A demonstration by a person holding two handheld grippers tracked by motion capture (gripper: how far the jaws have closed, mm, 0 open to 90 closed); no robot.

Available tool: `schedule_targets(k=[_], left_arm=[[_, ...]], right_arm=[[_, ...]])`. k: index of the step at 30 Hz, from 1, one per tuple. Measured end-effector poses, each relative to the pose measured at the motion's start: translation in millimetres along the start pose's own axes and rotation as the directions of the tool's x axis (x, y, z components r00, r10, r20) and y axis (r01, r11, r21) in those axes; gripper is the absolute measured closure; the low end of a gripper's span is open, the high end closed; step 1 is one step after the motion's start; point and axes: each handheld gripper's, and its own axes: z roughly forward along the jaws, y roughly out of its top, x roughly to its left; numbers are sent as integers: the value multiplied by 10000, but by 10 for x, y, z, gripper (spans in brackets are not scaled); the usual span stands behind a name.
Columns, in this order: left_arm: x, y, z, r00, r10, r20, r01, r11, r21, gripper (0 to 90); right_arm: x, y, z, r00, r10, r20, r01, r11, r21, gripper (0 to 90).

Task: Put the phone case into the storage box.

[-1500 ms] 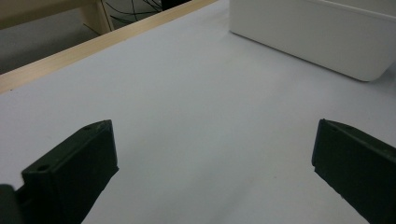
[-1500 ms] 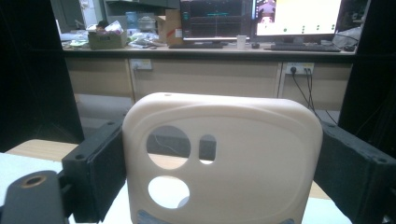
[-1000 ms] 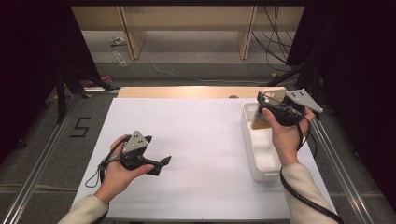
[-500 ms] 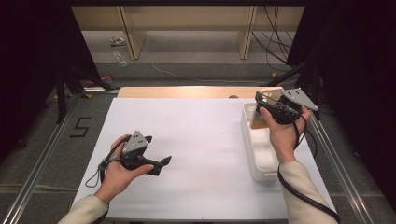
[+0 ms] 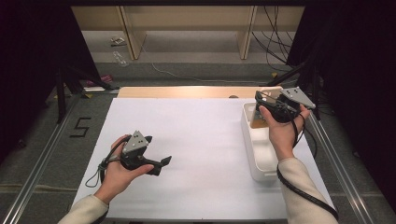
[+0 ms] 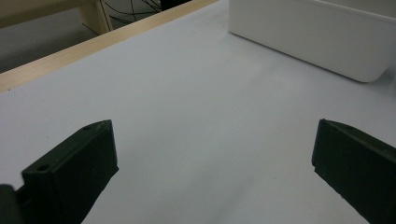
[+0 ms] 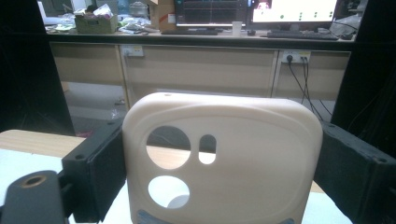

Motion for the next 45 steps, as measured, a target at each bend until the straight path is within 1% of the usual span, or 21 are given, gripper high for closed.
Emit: schedule_targets(k=[16,26,29,45], left_arm=[[1,-2,2,10000,-8,11,8,10000,0,0],[0,-2,5,10000,9,18,-9,10000,8,0],[0,0,2,10000,3,15,-3,10000,-5,0],[0,-1,5,10000,15,32,-15,10000,4,0]], right_arm=[[-7,1,91,10000,40,33,-40,10000,66,118],[-2,45,157,10000,1,56,-2,9999,108,118],[-9,52,181,10000,58,75,-59,9999,128,118],[-4,97,281,9999,-77,130,73,9997,241,118]])
